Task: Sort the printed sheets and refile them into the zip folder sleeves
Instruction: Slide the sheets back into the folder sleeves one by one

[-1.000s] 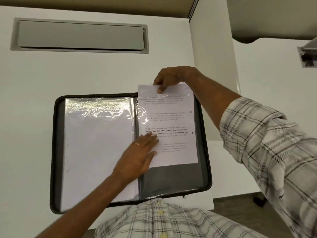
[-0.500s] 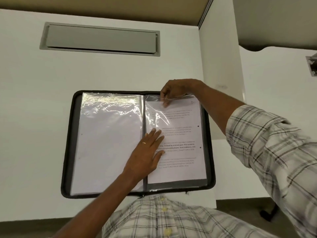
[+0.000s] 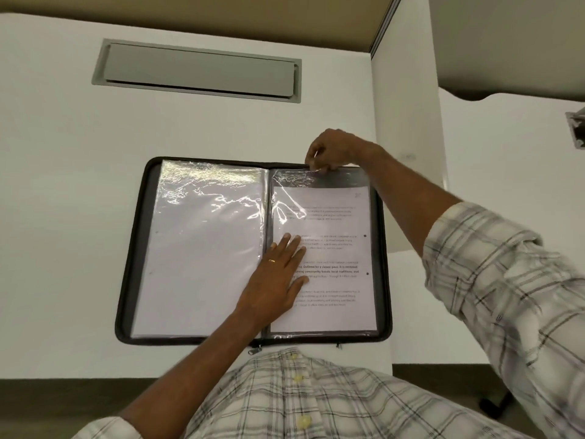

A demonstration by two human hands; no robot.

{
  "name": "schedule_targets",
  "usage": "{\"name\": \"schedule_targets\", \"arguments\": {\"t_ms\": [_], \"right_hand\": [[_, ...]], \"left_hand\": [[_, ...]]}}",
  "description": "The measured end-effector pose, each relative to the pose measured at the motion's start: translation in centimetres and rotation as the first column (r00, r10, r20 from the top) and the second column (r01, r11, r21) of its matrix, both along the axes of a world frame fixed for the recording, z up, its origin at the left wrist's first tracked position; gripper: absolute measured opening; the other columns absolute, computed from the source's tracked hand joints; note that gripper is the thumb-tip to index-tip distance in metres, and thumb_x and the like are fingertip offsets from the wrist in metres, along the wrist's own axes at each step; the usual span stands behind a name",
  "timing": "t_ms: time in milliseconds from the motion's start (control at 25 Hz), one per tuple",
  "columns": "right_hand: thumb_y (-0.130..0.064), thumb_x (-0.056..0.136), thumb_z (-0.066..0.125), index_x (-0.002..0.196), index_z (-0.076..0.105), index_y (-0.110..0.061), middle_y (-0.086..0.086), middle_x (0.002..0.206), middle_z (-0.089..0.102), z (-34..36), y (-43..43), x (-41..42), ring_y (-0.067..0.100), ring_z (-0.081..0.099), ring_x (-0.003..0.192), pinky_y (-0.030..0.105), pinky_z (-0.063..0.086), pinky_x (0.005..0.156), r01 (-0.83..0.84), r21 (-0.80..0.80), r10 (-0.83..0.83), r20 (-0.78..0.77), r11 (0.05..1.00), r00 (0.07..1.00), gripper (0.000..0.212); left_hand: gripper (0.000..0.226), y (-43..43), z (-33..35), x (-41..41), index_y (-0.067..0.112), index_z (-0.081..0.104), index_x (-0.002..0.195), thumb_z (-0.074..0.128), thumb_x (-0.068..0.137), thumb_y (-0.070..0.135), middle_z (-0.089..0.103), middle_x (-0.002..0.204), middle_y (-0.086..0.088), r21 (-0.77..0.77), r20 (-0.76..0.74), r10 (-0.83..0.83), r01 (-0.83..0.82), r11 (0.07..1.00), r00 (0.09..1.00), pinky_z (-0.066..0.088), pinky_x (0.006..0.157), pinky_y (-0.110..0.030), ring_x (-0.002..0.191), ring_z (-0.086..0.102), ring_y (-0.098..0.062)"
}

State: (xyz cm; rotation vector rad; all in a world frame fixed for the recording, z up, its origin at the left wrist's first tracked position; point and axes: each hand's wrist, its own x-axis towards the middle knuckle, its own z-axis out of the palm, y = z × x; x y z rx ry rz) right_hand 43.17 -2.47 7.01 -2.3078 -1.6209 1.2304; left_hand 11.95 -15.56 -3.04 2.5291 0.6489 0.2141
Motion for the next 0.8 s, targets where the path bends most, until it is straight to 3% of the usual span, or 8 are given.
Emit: {"name": "schedule_targets", "arguments": {"t_ms": [80, 200, 240, 320, 400, 520, 640, 800], "right_hand": [[-0.018, 0.098, 0.061, 0.109, 0.076, -0.018, 0.001, 0.105, 0.077, 0.0, -2.0, -2.4, 0.020, 0.072, 0.094, 0.037, 0.056, 0.086, 0.110, 0.320, -0.181, 0.198, 0.941, 0.963, 0.019], [-0.021, 0.105, 0.049, 0.119, 0.070, -0.015, 0.004, 0.114, 0.073, -2.0, -8.1, -8.9, 0.024, 0.068, 0.102, 0.042, 0.054, 0.089, 0.119, 0.657, -0.304, 0.174, 0.745, 0.937, 0.026], [-0.025, 0.107, 0.045, 0.127, 0.065, -0.015, 0.006, 0.127, 0.068, -3.2, -10.5, -11.0, 0.025, 0.063, 0.115, 0.046, 0.050, 0.100, 0.085, 0.655, -0.276, 0.194, 0.751, 0.941, 0.030], [-0.040, 0.109, 0.035, 0.152, 0.043, -0.019, 0.007, 0.162, 0.036, -5.8, -15.1, -14.4, 0.024, 0.030, 0.152, 0.052, 0.021, 0.124, 0.054, 0.508, -0.204, 0.245, 0.860, 0.948, 0.049], [-0.055, 0.107, 0.027, 0.162, 0.020, -0.022, 0.002, 0.172, 0.005, -8.1, -18.4, -15.8, 0.022, -0.001, 0.159, 0.053, 0.000, 0.126, 0.024, 0.372, -0.138, 0.285, 0.928, 0.949, 0.065], [-0.064, 0.105, 0.023, 0.164, 0.007, -0.024, 0.000, 0.172, -0.005, -10.0, -20.6, -15.9, 0.021, -0.010, 0.158, 0.057, 0.002, 0.126, -0.083, 0.372, -0.072, 0.383, 0.924, 0.921, 0.073], [-0.063, 0.106, 0.025, 0.164, 0.004, -0.025, -0.001, 0.172, -0.005, -10.3, -20.8, -15.7, 0.020, -0.010, 0.158, 0.056, 0.004, 0.126, -0.114, 0.409, -0.076, 0.420, 0.906, 0.904, 0.073], [-0.064, 0.106, 0.021, 0.164, 0.007, -0.024, 0.001, 0.172, -0.003, -10.6, -20.9, -15.9, 0.021, -0.007, 0.158, 0.055, 0.005, 0.126, -0.121, 0.429, -0.103, 0.465, 0.895, 0.879, 0.072]], "left_hand": [[0.062, -0.2, -0.2, 0.0, 0.008, 0.032, 0.160, 0.046, 0.108, 0.040, 0.017, 0.172, -0.007, 0.021, -0.003, -0.001, 0.001, 1.000, 1.000, 0.015, 0.129, -0.047, 0.160, 0.005, -0.021], [0.061, 0.1, 0.5, -0.1, 0.009, 0.030, 0.161, 0.046, 0.109, 0.037, 0.017, 0.172, -0.006, 0.003, 0.049, 0.068, -0.068, 0.998, 0.996, 0.017, 0.129, -0.050, 0.160, 0.005, -0.021], [0.059, 0.4, 0.9, -0.5, 0.009, 0.032, 0.160, 0.046, 0.109, 0.034, 0.019, 0.171, -0.006, -0.007, 0.071, 0.138, -0.138, 0.990, 0.988, 0.017, 0.128, -0.051, 0.160, 0.006, -0.021], [0.056, 1.6, 1.4, -2.4, 0.011, 0.033, 0.160, 0.042, 0.109, 0.031, 0.022, 0.170, -0.005, 0.029, 0.071, 0.338, -0.340, 0.940, 0.939, 0.013, 0.128, -0.056, 0.160, 0.008, -0.021], [0.060, 3.3, 1.1, -5.6, 0.011, 0.030, 0.161, 0.036, 0.108, 0.039, 0.021, 0.171, -0.007, 0.108, -0.022, 0.569, -0.564, 0.819, 0.822, 0.005, 0.127, -0.061, 0.160, 0.007, -0.025], [0.082, 5.1, 1.3, -10.5, 0.006, 0.023, 0.162, 0.031, 0.102, 0.062, 0.017, 0.171, -0.012, 0.038, -0.165, 0.763, -0.769, 0.638, 0.625, 0.011, 0.125, -0.061, 0.158, 0.013, -0.033], [0.088, 5.2, 2.4, -13.0, 0.004, 0.024, 0.161, 0.046, 0.101, 0.064, 0.025, 0.167, -0.018, -0.062, -0.131, 0.805, -0.815, 0.576, 0.579, 0.020, 0.126, -0.052, 0.153, 0.024, -0.037], [0.079, 6.9, 3.2, -15.4, 0.007, 0.044, 0.149, 0.073, 0.090, 0.051, 0.048, 0.146, -0.017, -0.150, -0.176, 0.831, -0.849, 0.507, 0.527, 0.033, 0.117, -0.051, 0.137, 0.042, -0.037]]}}
